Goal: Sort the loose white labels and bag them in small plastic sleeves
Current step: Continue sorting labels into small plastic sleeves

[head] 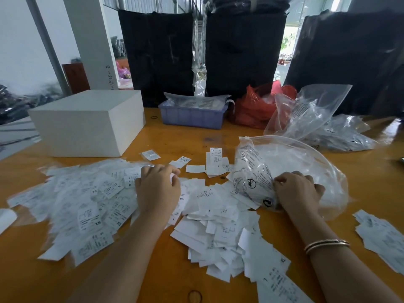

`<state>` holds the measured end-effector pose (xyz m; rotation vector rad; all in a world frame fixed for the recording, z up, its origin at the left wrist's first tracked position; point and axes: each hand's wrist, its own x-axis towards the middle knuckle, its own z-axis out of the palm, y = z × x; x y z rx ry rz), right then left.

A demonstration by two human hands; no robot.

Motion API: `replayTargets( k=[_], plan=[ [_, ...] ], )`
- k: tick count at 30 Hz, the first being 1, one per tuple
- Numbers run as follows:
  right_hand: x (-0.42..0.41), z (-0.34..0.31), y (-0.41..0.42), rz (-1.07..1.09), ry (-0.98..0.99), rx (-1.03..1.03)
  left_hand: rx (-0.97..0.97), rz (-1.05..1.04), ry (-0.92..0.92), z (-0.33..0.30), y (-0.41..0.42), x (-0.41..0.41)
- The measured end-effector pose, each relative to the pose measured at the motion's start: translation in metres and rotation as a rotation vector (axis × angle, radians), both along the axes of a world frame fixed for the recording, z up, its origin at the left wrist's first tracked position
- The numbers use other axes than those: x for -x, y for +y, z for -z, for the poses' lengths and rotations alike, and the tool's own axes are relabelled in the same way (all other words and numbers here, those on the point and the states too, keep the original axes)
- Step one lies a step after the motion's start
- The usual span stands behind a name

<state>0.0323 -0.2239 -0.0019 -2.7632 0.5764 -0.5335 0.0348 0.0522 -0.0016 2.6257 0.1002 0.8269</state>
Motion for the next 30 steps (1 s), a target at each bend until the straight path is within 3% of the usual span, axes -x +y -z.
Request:
replayTargets(
  k=[3,9,13,17,19,21,24,28,30],
  plan=[
    [-0.002,0.001,-0.002,0.023,-0.103,-0.104,0.006,0.072,-0.046,0.002,-0.004,-0.002],
    [0.0,-0.002,-0.001,0.005,-0.493,-0.337,0.054,0.295,-0.137,0.003,-0.015,0.0],
    [0.01,-0.01,0.018,-0.285,-0.671,-0.412,0.185,0.502,-0.12,0.0,-0.021,0.003],
    [0.027,-0.015,0.056,-0.642,-0.516,-0.564,0.426,0.755,0.216,-0.003,-0.027,0.01],
    [0.031,-0.014,0.071,-0.775,-0.429,-0.693,0.505,0.813,0.296,-0.004,-0.028,0.013],
    [0.032,-0.013,0.076,-0.851,-0.345,-0.778,0.573,0.84,0.305,-0.006,-0.03,0.014],
    [0.031,-0.01,0.076,-0.908,-0.26,-0.743,0.631,0.818,0.263,-0.007,-0.032,0.015],
    [0.026,-0.004,0.074,-0.902,-0.253,-0.738,0.698,0.746,0.191,-0.006,-0.03,0.011],
    [0.023,-0.001,0.073,-0.861,-0.256,-0.676,0.818,0.684,0.134,-0.006,-0.029,0.01]
  ],
)
